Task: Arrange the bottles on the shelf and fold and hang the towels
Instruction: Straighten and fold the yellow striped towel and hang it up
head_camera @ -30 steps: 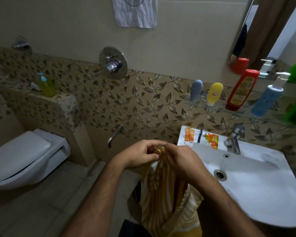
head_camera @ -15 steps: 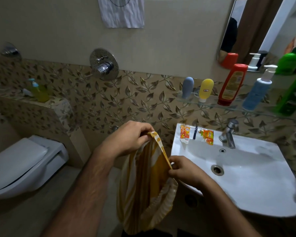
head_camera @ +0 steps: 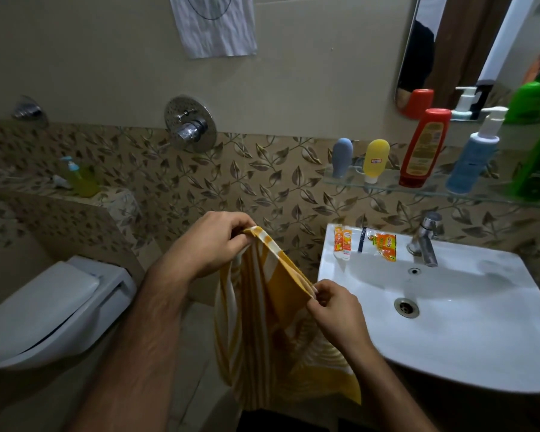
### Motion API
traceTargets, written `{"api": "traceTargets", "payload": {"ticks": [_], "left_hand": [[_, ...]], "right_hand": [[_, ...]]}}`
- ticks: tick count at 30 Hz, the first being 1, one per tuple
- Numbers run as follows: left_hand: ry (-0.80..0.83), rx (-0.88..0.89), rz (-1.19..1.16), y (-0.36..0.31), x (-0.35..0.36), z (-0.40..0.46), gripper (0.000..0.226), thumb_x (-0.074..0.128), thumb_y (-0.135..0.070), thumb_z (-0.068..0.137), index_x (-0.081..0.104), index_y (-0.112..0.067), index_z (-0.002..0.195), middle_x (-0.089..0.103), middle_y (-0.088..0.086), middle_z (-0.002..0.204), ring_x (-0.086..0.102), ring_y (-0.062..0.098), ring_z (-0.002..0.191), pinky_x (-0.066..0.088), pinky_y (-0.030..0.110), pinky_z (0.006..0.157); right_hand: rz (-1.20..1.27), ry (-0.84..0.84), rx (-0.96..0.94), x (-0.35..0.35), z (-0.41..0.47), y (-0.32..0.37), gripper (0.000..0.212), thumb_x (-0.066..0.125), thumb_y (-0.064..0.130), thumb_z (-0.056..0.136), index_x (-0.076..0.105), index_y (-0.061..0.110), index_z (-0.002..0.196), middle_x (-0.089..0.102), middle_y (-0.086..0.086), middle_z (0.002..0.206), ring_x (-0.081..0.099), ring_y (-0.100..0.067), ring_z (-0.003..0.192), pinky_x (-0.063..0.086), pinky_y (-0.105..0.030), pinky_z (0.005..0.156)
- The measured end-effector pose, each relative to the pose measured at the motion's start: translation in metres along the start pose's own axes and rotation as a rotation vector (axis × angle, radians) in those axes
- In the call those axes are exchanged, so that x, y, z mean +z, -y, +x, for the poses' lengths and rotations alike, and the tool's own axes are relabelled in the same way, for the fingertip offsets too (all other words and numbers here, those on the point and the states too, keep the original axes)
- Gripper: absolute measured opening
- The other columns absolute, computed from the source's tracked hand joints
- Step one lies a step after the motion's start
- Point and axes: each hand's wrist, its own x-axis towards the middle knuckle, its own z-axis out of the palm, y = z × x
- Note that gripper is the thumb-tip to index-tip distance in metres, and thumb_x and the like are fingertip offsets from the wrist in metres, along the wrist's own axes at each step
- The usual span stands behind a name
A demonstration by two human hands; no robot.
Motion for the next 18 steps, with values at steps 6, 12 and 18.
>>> {"api": "traceTargets", "payload": {"ticks": [6, 12, 18], "left_hand": [[-0.007, 0.01, -0.004, -0.005, -0.003, -0.004, 0.011, 0.063, -0.027, 0.092, 0.069, -0.033, 0.1, 0.064, -0.02, 0.086, 0.057, -0.006, 0.082, 0.042, 0.017, 0.066], [0.0, -0.005, -0.015, -0.013, -0.006, -0.002, 0.009, 0.062, -0.029, 0.092, 0.066, -0.036, 0.096, 0.065, -0.017, 0.088, 0.059, -0.002, 0.083, 0.039, 0.018, 0.065], [0.006, -0.023, -0.043, -0.023, -0.002, 0.0, 0.01, 0.062, -0.031, 0.093, 0.066, -0.039, 0.097, 0.063, -0.021, 0.087, 0.059, -0.004, 0.081, 0.041, 0.015, 0.062]], "right_hand": [[-0.003, -0.202, -0.078, -0.001, -0.004, -0.005, 0.026, 0.071, 0.027, 0.083, 0.064, 0.03, 0.108, 0.074, 0.009, 0.097, 0.07, -0.013, 0.09, 0.058, -0.033, 0.079], [-0.032, -0.363, -0.245, 0.001, -0.01, -0.009, 0.036, 0.08, 0.051, 0.072, 0.063, 0.029, 0.095, 0.07, 0.012, 0.084, 0.065, -0.008, 0.074, 0.054, -0.028, 0.062], [-0.237, -0.443, -0.394, 0.009, -0.013, -0.013, 0.022, 0.078, 0.038, 0.077, 0.068, 0.023, 0.089, 0.071, 0.006, 0.079, 0.065, -0.016, 0.07, 0.048, -0.032, 0.066]]}}
